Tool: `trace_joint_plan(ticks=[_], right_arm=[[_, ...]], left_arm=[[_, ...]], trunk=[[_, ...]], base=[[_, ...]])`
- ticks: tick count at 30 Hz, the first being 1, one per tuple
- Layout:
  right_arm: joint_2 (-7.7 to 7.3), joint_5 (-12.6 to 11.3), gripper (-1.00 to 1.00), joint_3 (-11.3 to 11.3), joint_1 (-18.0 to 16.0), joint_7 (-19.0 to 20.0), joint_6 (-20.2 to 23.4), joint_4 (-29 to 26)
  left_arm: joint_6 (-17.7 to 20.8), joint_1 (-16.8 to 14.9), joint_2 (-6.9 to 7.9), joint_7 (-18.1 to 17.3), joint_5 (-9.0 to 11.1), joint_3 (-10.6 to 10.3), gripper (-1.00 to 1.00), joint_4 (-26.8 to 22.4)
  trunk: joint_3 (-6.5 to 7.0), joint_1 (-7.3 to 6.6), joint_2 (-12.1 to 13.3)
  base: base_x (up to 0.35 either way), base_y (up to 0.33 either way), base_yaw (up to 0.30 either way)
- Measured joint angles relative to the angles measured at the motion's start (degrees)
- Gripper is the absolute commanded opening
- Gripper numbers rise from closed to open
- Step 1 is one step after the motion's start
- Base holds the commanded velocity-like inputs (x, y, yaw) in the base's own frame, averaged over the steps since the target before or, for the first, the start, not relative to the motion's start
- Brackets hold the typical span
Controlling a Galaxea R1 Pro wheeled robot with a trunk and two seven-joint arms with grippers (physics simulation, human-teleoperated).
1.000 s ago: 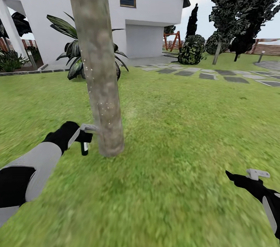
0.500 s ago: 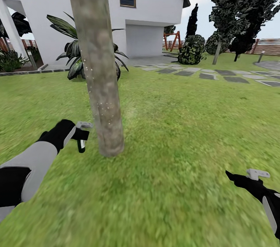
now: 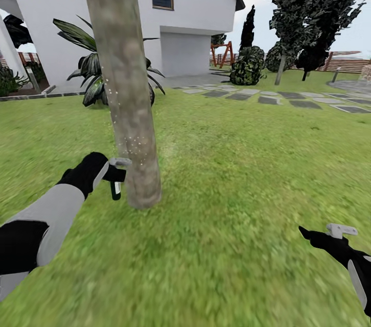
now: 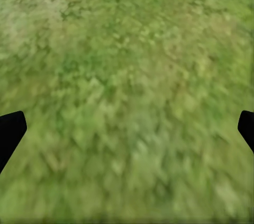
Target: In the garden, pick up the pesticide atomizer on the floor and spray pesticide onto both trees until each tree trunk is fully covered.
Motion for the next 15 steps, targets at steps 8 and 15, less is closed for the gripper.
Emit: trace_joint_plan(ticks=[8, 15], right_arm=[[0.00, 0.0, 1.00, 0.0, 0.0, 0.0, 0.0, 0.0], [0.00, 0.0, 1.00, 0.0, 0.0, 0.0, 0.0, 0.0]], left_arm=[[8.9, -3.4, -0.12, 0.1, -0.2, -0.1, -1.00, -12.2], [9.1, -8.3, -0.19, 0.1, -0.2, -0.2, -1.00, -12.1]], trunk=[[0.01, 0.00, 0.0], [0.00, 0.00, 0.0]], base=[[0.000, 0.000, 0.000], [0.000, 0.000, 0.000]])
